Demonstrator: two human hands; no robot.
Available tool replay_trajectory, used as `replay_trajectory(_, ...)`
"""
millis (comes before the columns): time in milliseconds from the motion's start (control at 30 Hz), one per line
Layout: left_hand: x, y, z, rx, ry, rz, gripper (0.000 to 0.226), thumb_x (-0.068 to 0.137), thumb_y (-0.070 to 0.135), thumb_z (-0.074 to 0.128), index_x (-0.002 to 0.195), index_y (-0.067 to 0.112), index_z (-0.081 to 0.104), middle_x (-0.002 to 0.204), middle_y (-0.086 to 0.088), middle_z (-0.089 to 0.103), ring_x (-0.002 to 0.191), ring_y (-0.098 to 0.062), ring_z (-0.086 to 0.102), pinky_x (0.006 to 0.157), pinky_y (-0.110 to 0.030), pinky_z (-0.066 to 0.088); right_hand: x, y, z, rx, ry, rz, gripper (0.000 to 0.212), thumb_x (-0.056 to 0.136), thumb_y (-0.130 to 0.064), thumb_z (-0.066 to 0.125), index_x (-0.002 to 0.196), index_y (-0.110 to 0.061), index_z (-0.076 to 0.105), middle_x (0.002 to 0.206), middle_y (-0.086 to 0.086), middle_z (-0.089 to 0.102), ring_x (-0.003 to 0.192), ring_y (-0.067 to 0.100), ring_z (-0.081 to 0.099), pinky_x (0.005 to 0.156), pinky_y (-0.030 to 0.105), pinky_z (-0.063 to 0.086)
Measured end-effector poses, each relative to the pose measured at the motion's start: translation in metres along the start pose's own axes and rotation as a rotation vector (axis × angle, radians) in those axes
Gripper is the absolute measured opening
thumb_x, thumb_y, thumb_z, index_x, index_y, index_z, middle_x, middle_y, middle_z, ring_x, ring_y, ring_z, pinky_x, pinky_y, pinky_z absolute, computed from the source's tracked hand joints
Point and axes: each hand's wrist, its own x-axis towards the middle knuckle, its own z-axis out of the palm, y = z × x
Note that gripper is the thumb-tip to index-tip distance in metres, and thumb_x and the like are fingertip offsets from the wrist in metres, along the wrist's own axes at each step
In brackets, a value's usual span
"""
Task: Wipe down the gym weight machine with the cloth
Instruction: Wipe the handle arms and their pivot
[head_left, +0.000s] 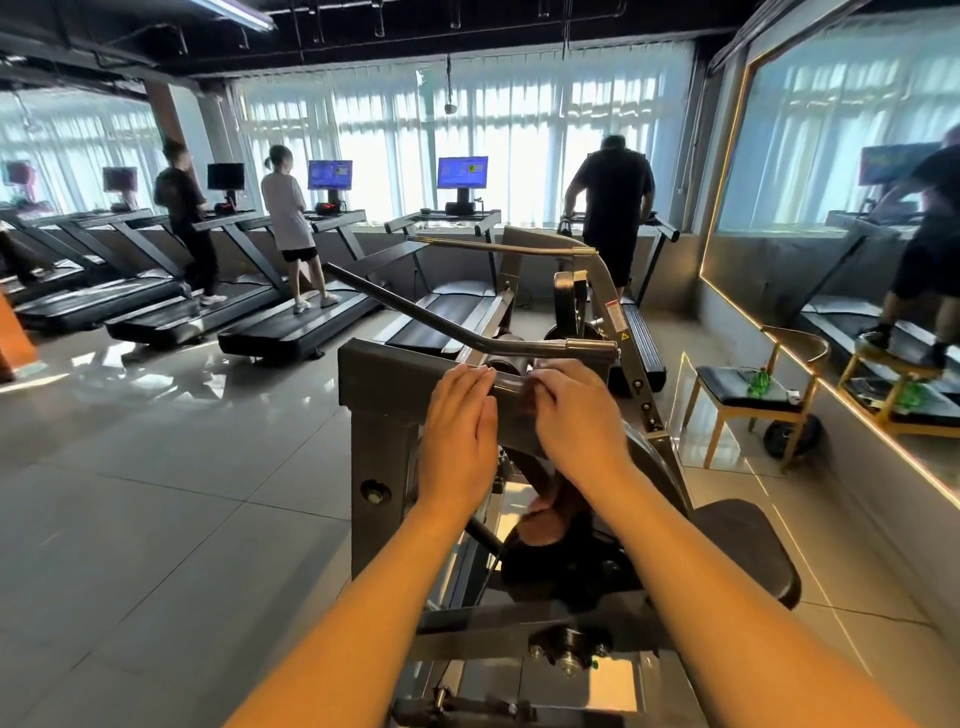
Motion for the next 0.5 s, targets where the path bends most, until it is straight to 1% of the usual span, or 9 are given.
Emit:
replay_trajectory(67, -0.001, 0.001, -0.002, -0.044, -0.011, -0.022, 0.051, 0.107, 0.040, 0.030, 0.148, 0.016, 0.048, 0.154, 0.000, 0.045, 0.146, 0.003, 0.018, 0.117, -0.006, 0.008, 0.002, -0.023, 0.008, 0.021, -0.044, -0.166, 0.026, 0.102, -0.014, 0.055, 0.121, -0.008, 0.072, 0.128, 0.006, 0.067, 0.126, 0.022, 0.054, 0.114, 0.038, 0.037)
replay_trajectory(100, -0.001, 0.000, -0.004, -0.052, -0.019, -0.029, 0.053, 0.106, 0.041, 0.028, 0.149, 0.017, 0.046, 0.155, 0.000, 0.044, 0.147, 0.001, 0.020, 0.117, -0.007, 0.008, 0.002, -0.028, 0.010, 0.023, -0.069, -0.225, 0.026, 0.101, -0.014, 0.056, 0.120, -0.007, 0.072, 0.126, 0.007, 0.068, 0.126, 0.022, 0.055, 0.114, 0.040, 0.039)
replay_trajectory(133, 0.000, -0.002, -0.005, -0.049, -0.028, -0.026, 0.052, 0.106, 0.041, 0.028, 0.149, 0.017, 0.046, 0.156, 0.001, 0.044, 0.148, -0.001, 0.021, 0.118, -0.009, 0.009, 0.003, -0.027, 0.010, 0.019, -0.086, -0.251, 0.027, 0.102, -0.014, 0.056, 0.122, -0.008, 0.072, 0.129, 0.006, 0.067, 0.128, 0.021, 0.054, 0.115, 0.039, 0.039)
replay_trajectory(167, 0.000, -0.004, -0.006, -0.039, -0.035, -0.017, 0.050, 0.107, 0.040, 0.029, 0.149, 0.018, 0.047, 0.156, 0.001, 0.043, 0.150, -0.003, 0.022, 0.119, -0.011, 0.010, 0.003, -0.020, 0.008, 0.027, -0.090, -0.237, 0.029, 0.102, -0.016, 0.055, 0.126, -0.012, 0.070, 0.132, 0.002, 0.064, 0.130, 0.018, 0.051, 0.114, 0.036, 0.038)
replay_trajectory(233, -0.001, -0.007, -0.005, -0.015, -0.038, -0.005, 0.049, 0.109, 0.039, 0.030, 0.149, 0.018, 0.048, 0.156, 0.003, 0.043, 0.150, -0.002, 0.020, 0.119, -0.014, 0.013, -0.003, -0.001, 0.003, 0.058, -0.052, -0.125, 0.031, 0.103, -0.020, 0.052, 0.130, -0.020, 0.067, 0.136, -0.005, 0.059, 0.130, 0.013, 0.049, 0.111, 0.031, 0.040)
replay_trajectory(300, -0.002, -0.007, -0.004, -0.004, -0.037, -0.011, 0.051, 0.108, 0.041, 0.027, 0.149, 0.019, 0.047, 0.157, 0.006, 0.041, 0.149, 0.007, 0.015, 0.118, -0.011, 0.012, -0.012, 0.014, -0.002, 0.046, 0.025, -0.020, 0.030, 0.103, -0.019, 0.052, 0.128, -0.018, 0.068, 0.134, -0.005, 0.059, 0.126, 0.016, 0.052, 0.107, 0.033, 0.044)
replay_trajectory(367, -0.003, -0.005, -0.004, -0.013, -0.034, -0.023, 0.053, 0.106, 0.042, 0.027, 0.150, 0.020, 0.046, 0.156, 0.011, 0.038, 0.145, 0.017, 0.008, 0.115, -0.005, 0.008, -0.014, 0.012, -0.001, 0.009, 0.049, 0.062, 0.030, 0.103, -0.017, 0.052, 0.128, -0.015, 0.067, 0.133, -0.002, 0.059, 0.123, 0.020, 0.054, 0.103, 0.035, 0.046)
replay_trajectory(433, -0.003, -0.003, -0.003, -0.037, -0.037, -0.024, 0.052, 0.106, 0.041, 0.029, 0.151, 0.020, 0.044, 0.155, 0.013, 0.036, 0.143, 0.020, 0.006, 0.114, -0.002, 0.007, -0.006, -0.002, 0.002, 0.011, 0.036, 0.066, 0.031, 0.102, -0.015, 0.053, 0.130, -0.013, 0.067, 0.133, 0.000, 0.060, 0.121, 0.020, 0.056, 0.103, 0.033, 0.044)
replay_trajectory(500, -0.004, -0.003, -0.001, -0.073, -0.027, -0.031, 0.051, 0.106, 0.040, 0.030, 0.152, 0.020, 0.042, 0.156, 0.013, 0.035, 0.144, 0.018, 0.008, 0.114, -0.003, 0.008, 0.003, -0.019, 0.009, 0.074, -0.034, -0.049, 0.030, 0.102, -0.014, 0.054, 0.129, -0.014, 0.067, 0.132, 0.001, 0.062, 0.121, 0.017, 0.057, 0.105, 0.028, 0.042)
